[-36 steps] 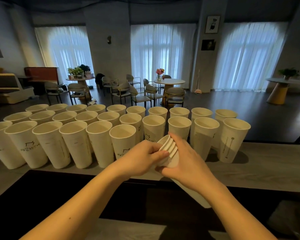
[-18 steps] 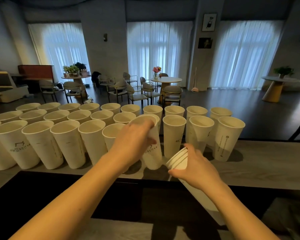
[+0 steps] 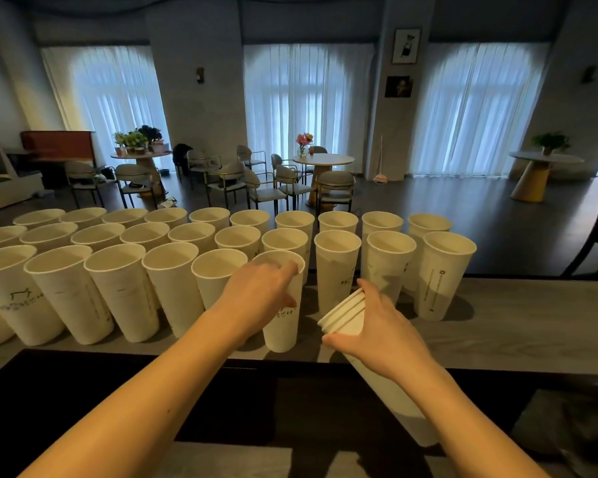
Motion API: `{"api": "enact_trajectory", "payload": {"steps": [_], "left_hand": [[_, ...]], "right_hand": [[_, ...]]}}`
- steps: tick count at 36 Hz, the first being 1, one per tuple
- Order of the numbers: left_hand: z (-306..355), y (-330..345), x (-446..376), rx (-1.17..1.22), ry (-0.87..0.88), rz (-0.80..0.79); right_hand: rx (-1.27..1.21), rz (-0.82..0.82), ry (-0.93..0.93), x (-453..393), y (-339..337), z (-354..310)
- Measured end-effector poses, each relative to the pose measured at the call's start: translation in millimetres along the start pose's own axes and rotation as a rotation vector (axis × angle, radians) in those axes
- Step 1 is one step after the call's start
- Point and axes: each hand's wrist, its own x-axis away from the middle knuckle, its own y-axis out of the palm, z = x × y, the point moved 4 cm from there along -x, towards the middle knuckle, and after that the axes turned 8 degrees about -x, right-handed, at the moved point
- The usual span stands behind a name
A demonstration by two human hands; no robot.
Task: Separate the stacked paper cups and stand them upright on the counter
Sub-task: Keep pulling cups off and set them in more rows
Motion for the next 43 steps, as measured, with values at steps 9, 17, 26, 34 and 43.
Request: {"api": "enact_trajectory", "payload": {"steps": [9, 17, 26, 34, 43], "left_hand": [[35.3, -40.6, 18.5, 0.582, -0.083, 0.134], [63.0, -18.5, 18.8, 1.08, -0.098, -0.355], [59.4, -35.2, 7.4, 1.055, -0.175, -0.094], [55.0, -73.7, -5.5, 0.64, -0.127, 0.268], [91.8, -17.4, -29.1, 0.081, 0.07, -0.014]], "right_hand": [[-0.154, 0.085, -0.07, 1.7, -9.4, -10.3], [-0.165, 0.037, -0.144, 11.1, -17.9, -10.1], [-0.01, 0.101, -0.179, 13.2, -30.5, 13.6], [0.067, 0.062, 0.093, 16.4, -46.6, 63.2], [-0.095, 0.1, 0.115, 17.7, -51.3, 69.7]]}}
